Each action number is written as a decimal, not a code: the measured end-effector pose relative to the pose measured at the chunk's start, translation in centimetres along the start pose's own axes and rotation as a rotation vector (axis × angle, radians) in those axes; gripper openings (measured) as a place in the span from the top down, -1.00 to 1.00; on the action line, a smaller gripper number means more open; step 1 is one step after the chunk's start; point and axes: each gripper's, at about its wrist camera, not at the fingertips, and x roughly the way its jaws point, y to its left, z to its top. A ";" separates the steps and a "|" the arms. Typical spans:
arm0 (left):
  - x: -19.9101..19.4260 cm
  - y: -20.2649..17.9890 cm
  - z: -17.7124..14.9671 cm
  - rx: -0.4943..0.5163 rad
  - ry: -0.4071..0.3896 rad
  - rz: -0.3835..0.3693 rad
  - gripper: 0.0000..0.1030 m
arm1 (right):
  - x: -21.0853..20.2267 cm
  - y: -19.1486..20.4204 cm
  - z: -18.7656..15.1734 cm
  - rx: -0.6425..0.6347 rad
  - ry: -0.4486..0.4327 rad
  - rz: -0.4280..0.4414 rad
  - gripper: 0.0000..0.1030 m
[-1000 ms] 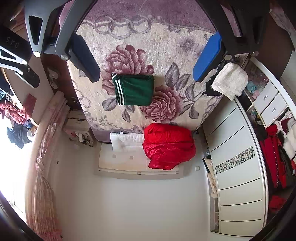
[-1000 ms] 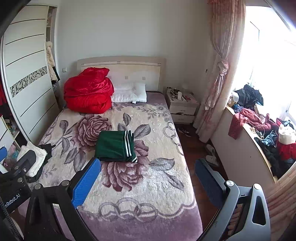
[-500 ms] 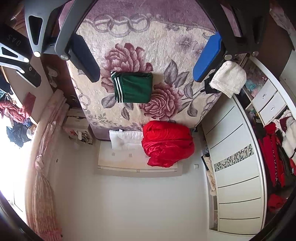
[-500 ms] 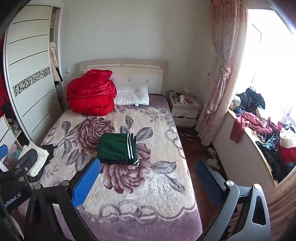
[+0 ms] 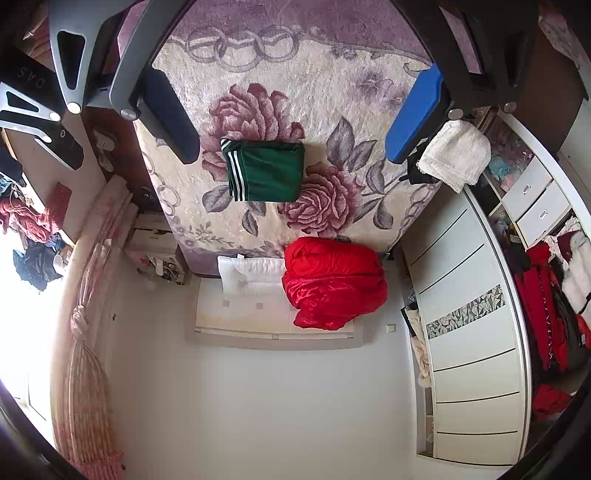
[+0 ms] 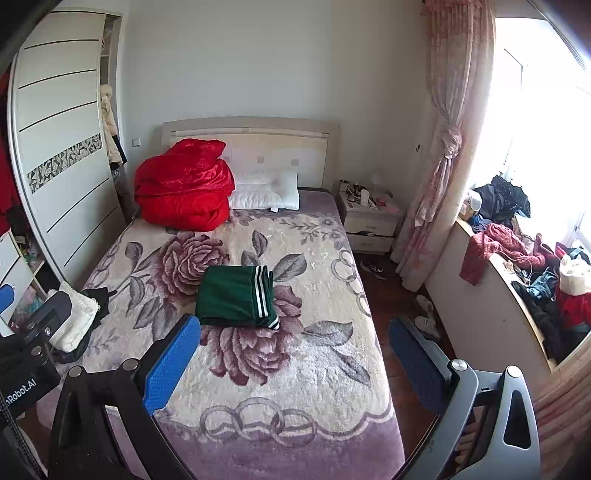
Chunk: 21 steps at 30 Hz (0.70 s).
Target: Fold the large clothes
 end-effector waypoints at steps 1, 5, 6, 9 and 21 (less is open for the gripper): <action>0.0 0.0 0.0 0.000 0.001 0.000 -0.99 | 0.0 0.0 0.0 -0.002 0.000 0.000 -0.99; 0.0 0.0 0.0 -0.001 0.004 -0.001 -0.99 | -0.2 0.1 -0.2 -0.003 -0.004 -0.008 -0.99; -0.1 0.0 0.0 -0.001 0.002 0.000 -0.99 | -0.4 0.1 -0.3 -0.001 -0.005 -0.009 -0.99; -0.2 0.0 0.1 0.000 0.004 0.001 -0.99 | -0.5 0.1 -0.4 0.001 -0.006 -0.011 -0.99; -0.4 0.3 0.3 -0.007 0.002 0.009 -0.99 | -1.0 0.0 -0.8 0.004 -0.005 -0.012 -0.99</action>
